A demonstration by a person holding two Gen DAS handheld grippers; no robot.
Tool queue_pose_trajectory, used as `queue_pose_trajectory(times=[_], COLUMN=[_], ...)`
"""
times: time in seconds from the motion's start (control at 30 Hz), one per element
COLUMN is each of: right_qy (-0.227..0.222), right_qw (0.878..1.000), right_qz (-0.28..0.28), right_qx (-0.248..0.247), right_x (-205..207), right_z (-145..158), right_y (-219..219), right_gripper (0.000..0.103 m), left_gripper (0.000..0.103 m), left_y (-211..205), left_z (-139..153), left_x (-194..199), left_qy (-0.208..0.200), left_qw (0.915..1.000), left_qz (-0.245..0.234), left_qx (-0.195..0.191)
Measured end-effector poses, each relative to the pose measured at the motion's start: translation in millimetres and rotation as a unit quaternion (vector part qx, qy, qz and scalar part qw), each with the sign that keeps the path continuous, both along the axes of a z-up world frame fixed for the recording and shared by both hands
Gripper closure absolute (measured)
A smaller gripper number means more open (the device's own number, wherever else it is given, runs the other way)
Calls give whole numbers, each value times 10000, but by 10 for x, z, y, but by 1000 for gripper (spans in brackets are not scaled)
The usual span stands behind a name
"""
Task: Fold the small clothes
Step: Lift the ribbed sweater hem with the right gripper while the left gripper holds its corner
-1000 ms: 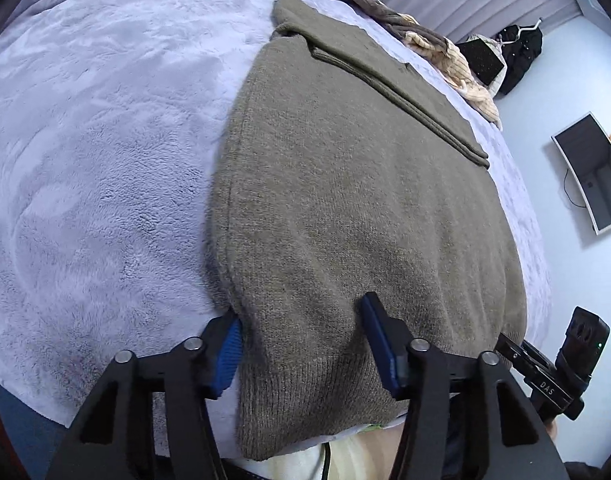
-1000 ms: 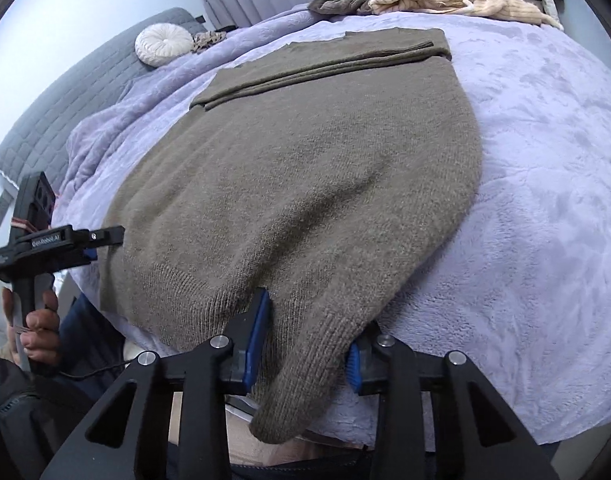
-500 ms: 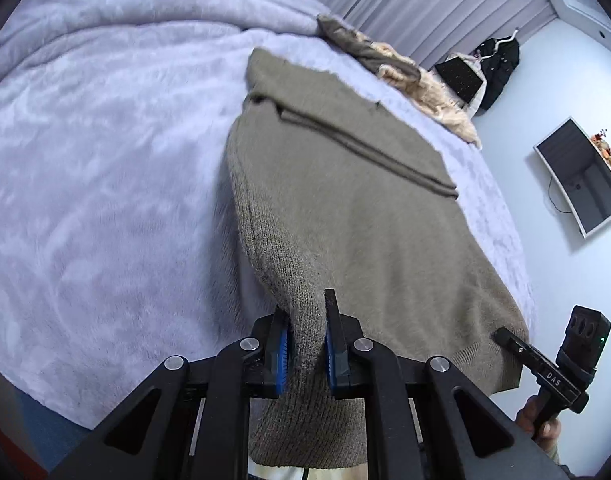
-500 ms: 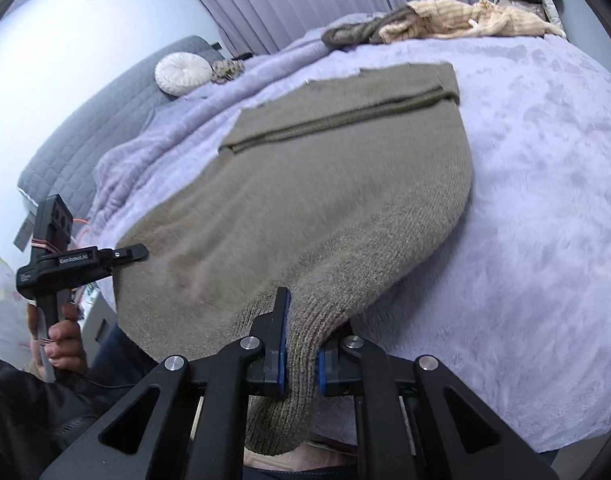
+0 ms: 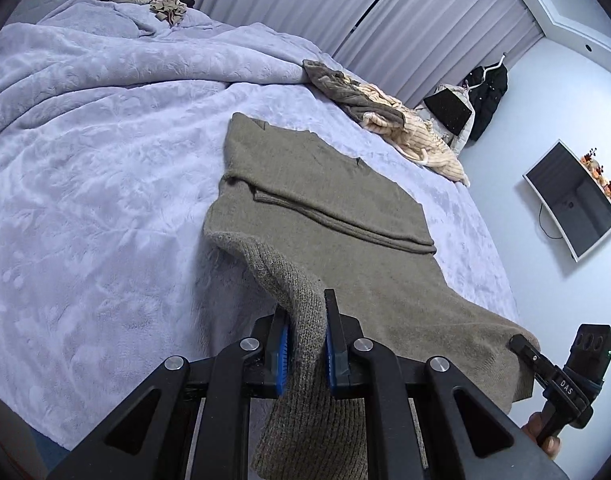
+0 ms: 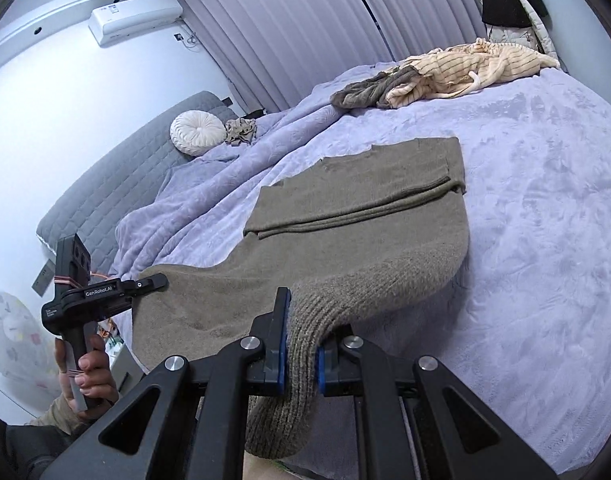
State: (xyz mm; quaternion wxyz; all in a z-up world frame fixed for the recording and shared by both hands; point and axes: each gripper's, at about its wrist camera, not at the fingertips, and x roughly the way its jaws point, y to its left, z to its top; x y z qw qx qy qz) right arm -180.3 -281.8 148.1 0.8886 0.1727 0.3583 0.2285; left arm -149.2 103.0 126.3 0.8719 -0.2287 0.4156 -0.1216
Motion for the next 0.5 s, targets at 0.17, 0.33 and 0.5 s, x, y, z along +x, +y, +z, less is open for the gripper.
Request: queue_pose_trajectory(times=[0.17, 0.33, 0.5], right_qy=[-76, -101, -163], right_qw=[9998, 9991, 9990], right_qz=[-188, -388, -414], right_qx=[42, 111, 31], right_x=[131, 266, 402], right_z=[122, 187, 271], right_y=[-45, -94, -58], right_gripper=[92, 92, 92], left_gripper=[88, 88, 88], left_y=[-6, -38, -98], left_z=[92, 162, 225], left_x=[103, 224, 363], left_qy=[-16, -10, 37], left_qw=[9999, 9995, 9982], left_qz=[130, 292, 377], left_qx=[3, 153, 457])
